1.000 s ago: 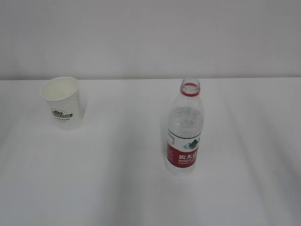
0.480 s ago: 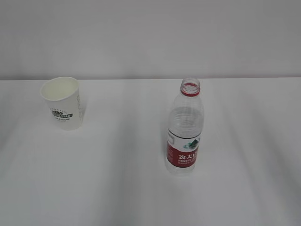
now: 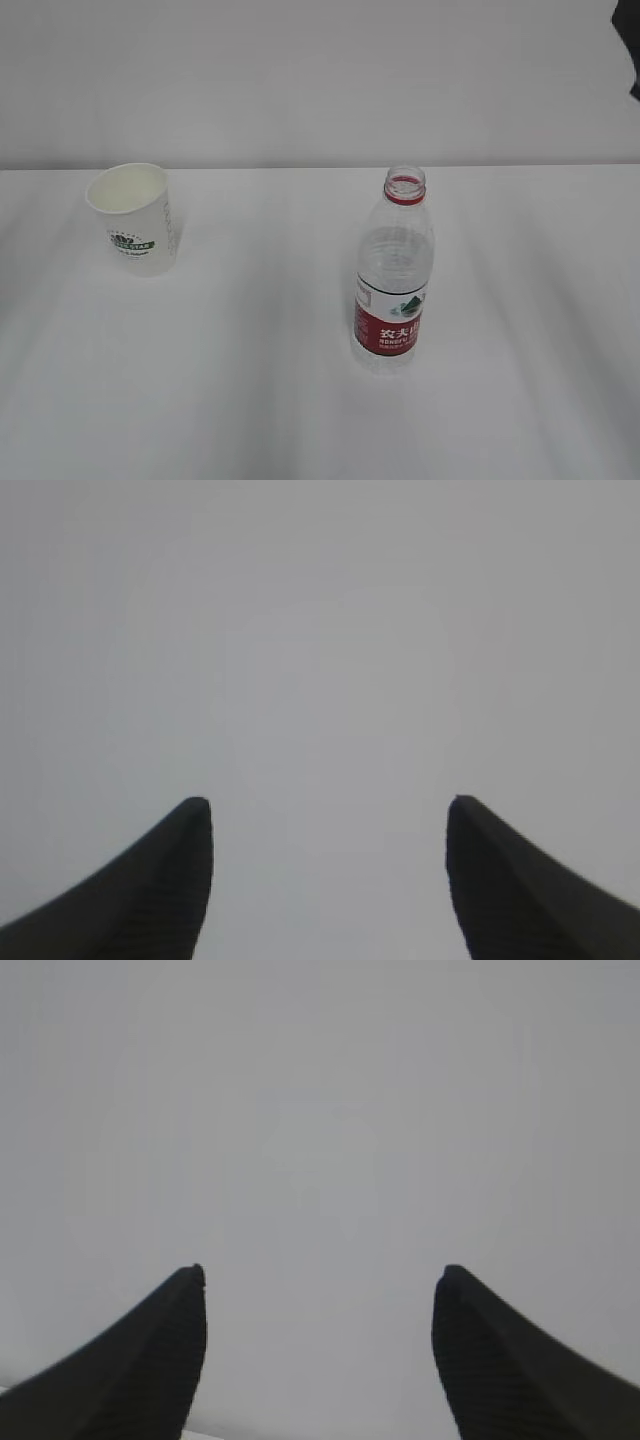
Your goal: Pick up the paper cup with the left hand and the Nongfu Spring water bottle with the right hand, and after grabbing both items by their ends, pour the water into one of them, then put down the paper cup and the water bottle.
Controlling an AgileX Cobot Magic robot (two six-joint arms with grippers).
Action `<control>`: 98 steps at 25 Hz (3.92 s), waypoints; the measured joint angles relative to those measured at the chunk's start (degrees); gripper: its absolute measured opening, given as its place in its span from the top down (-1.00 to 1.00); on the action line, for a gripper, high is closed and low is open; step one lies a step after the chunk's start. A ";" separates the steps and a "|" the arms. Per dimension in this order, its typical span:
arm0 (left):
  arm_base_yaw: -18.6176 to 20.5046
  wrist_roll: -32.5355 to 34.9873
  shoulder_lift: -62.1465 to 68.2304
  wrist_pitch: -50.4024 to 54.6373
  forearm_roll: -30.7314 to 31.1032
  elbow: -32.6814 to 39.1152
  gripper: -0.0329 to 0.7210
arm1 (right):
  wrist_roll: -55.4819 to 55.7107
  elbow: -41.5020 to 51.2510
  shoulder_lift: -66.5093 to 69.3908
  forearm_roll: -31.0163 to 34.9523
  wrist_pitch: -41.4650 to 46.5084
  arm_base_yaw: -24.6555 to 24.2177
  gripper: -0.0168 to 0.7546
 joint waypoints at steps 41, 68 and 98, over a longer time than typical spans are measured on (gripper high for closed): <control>0.00 -3.03 24.33 -19.92 2.97 20.93 -0.46 | 0.00 14.46 28.93 -0.97 -27.88 0.00 -0.43; 0.00 -4.24 32.13 -21.72 17.59 25.57 -0.27 | 0.00 22.41 29.18 -20.14 -28.32 0.00 -0.43; 0.00 -4.67 32.13 -21.74 17.27 25.57 -0.26 | -9.22 23.93 29.18 -23.24 -28.54 0.00 -0.43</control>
